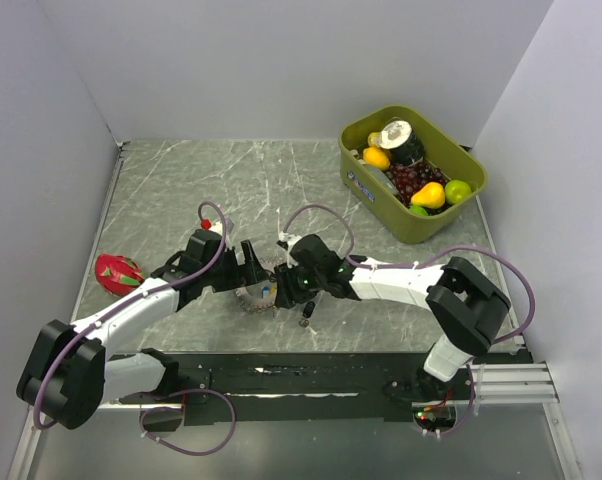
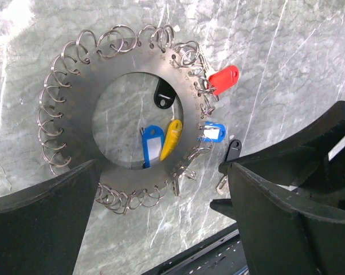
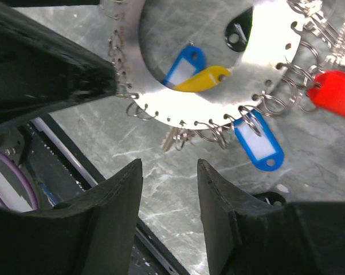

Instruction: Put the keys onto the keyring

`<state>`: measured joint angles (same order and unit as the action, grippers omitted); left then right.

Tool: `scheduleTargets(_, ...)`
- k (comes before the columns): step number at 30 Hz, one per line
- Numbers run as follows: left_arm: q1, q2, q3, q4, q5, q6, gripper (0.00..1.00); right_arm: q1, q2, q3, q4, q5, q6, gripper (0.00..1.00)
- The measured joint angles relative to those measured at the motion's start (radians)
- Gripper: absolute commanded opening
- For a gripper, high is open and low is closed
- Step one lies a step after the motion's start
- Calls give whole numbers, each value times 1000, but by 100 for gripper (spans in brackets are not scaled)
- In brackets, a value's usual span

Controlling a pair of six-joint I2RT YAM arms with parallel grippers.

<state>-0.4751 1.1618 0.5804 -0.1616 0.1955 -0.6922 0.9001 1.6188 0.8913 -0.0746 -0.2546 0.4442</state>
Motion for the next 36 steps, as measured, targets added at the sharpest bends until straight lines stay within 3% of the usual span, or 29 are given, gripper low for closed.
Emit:
scheduleTargets(14, 0, 0, -4, 0, 2, 2, 99, 18, 111, 81, -23, 6, 3, 41)
scheduleTargets(23, 0, 0, -4, -1, 1, 16, 99, 21, 136, 96, -36, 22, 2, 23)
scheduleTargets(28, 0, 0, -4, -1, 1, 19, 99, 21, 148, 106, -47, 24, -1, 1)
scheduleTargets(36, 0, -1, -4, -2, 0, 24, 99, 21, 164, 182, -118, 10, -52, 0)
